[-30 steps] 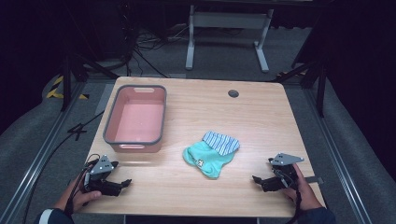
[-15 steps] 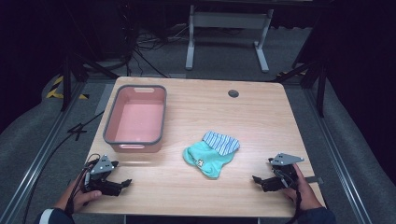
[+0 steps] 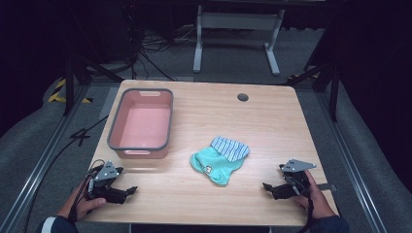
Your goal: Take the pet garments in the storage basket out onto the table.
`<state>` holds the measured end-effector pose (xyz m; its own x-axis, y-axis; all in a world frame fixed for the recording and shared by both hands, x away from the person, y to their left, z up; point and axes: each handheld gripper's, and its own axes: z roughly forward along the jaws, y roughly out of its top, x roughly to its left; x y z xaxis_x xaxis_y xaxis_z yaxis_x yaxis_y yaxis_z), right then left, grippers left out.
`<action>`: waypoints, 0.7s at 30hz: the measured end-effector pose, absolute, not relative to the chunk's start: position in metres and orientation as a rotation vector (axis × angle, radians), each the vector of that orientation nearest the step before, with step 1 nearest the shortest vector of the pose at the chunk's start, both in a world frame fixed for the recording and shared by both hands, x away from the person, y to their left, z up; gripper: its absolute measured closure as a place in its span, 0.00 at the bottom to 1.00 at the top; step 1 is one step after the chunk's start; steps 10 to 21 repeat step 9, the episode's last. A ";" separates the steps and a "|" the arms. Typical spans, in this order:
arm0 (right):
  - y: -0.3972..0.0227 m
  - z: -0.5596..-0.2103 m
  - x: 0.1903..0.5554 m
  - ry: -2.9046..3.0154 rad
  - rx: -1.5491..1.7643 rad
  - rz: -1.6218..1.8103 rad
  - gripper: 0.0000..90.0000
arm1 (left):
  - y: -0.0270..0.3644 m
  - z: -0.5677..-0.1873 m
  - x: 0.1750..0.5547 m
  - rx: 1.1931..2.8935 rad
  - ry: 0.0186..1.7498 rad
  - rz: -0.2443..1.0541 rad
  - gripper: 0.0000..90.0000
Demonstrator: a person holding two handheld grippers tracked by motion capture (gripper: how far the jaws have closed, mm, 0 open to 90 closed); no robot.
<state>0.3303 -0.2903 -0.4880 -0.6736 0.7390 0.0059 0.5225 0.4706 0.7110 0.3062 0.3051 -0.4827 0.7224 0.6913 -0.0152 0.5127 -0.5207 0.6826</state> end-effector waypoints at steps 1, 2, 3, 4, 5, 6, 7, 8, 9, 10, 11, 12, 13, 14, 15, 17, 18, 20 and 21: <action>-0.290 -0.488 0.330 2.420 1.072 1.014 0.01 | 0.305 -0.483 0.306 2.239 0.909 0.343 0.12; -0.290 -0.488 0.330 2.420 1.072 1.014 0.01 | 0.305 -0.483 0.306 2.239 0.911 0.344 0.11; -0.290 -0.488 0.330 2.420 1.072 1.014 0.01 | 0.305 -0.483 0.306 2.239 0.911 0.344 0.11; -0.290 -0.488 0.330 2.420 1.072 1.014 0.01 | 0.305 -0.483 0.306 2.239 0.911 0.344 0.11; -0.290 -0.488 0.330 2.420 1.072 1.014 0.01 | 0.305 -0.483 0.306 2.239 0.911 0.344 0.11; -0.290 -0.488 0.330 2.420 1.072 1.014 0.01 | 0.305 -0.483 0.306 2.238 0.916 0.344 0.11; -0.290 -0.488 0.330 2.420 1.072 1.014 0.01 | 0.304 -0.483 0.307 2.237 0.914 0.349 0.11; -0.290 -0.488 0.330 2.420 1.072 1.014 0.01 | 0.304 -0.483 0.307 2.237 0.915 0.349 0.11; -0.290 -0.488 0.330 2.419 1.072 1.014 0.01 | 0.304 -0.483 0.307 2.237 0.916 0.349 0.10; -0.290 -0.488 0.330 2.419 1.072 1.014 0.01 | 0.304 -0.483 0.307 2.237 0.916 0.349 0.10; -0.290 -0.488 0.330 2.419 1.072 1.014 0.01 | 0.304 -0.483 0.307 2.237 0.916 0.349 0.10; -0.290 -0.488 0.330 2.419 1.072 1.014 0.01 | 0.304 -0.483 0.307 2.237 0.916 0.349 0.10; -0.290 -0.488 0.330 2.419 1.072 1.014 0.01 | 0.304 -0.483 0.307 2.237 0.916 0.349 0.10; -0.290 -0.488 0.330 2.419 1.072 1.014 0.01 | 0.304 -0.483 0.307 2.237 0.916 0.349 0.10; -0.290 -0.488 0.330 2.419 1.072 1.014 0.01 | 0.304 -0.483 0.307 2.237 0.916 0.349 0.10; -0.290 -0.488 0.330 2.419 1.072 1.014 0.01 | 0.304 -0.483 0.307 2.237 0.916 0.349 0.10; -0.290 -0.488 0.330 2.419 1.072 1.014 0.01 | 0.304 -0.483 0.307 2.237 0.916 0.349 0.10; -0.290 -0.488 0.330 2.419 1.072 1.014 0.01 | 0.304 -0.483 0.307 2.237 0.916 0.349 0.10; -0.290 -0.488 0.330 2.419 1.072 1.014 0.01 | 0.304 -0.483 0.307 2.237 0.916 0.349 0.10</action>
